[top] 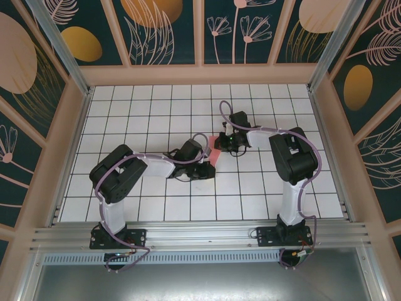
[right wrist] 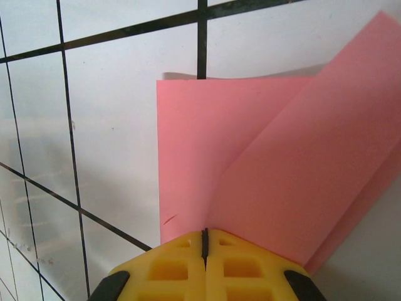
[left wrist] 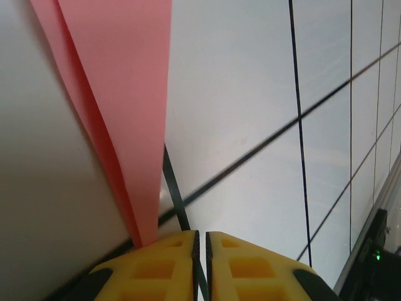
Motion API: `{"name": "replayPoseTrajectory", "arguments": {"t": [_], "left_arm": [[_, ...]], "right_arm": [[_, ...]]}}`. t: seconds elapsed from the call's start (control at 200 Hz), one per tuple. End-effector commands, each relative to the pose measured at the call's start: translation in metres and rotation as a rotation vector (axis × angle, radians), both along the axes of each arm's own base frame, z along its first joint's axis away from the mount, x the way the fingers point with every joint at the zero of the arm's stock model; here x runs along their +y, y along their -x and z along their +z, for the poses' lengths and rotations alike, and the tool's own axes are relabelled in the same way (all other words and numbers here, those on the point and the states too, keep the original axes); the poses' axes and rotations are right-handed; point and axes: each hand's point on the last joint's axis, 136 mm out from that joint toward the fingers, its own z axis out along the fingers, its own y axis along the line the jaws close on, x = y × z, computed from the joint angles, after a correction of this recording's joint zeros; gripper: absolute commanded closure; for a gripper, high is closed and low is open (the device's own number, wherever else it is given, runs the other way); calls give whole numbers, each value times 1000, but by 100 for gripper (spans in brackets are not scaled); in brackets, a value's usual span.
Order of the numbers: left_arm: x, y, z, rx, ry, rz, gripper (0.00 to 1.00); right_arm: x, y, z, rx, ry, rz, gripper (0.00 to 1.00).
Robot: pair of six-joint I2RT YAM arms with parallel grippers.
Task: Fold a paper plane with a square sheet of paper (fold left side to right side)
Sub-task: Fold the wing for the fifth time at the center of the table.
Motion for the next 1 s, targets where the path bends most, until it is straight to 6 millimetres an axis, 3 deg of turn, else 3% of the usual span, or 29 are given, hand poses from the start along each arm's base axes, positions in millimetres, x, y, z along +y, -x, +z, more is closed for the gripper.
{"name": "replayPoseTrajectory", "arguments": {"t": [0.0,0.215,0.24,0.475,0.651,0.996], "left_arm": [[0,13,13,18,10,-33,85],[-3,-12,38,-55,28,-19,84],[-8,-22,48,-79,46,-14,84],[-7,-52,34,-91,6,2,83],[-12,-47,15,-42,15,-19,83],[1,-22,-12,21,-61,-45,83]], "right_arm": [[-9,3,-20,38,70,-8,100],[-9,3,-18,35,67,-5,100],[-9,3,-18,35,67,-5,100],[-7,5,-19,39,61,2,100],[-7,5,-18,38,59,4,100],[-7,3,-17,36,65,4,100]]}}
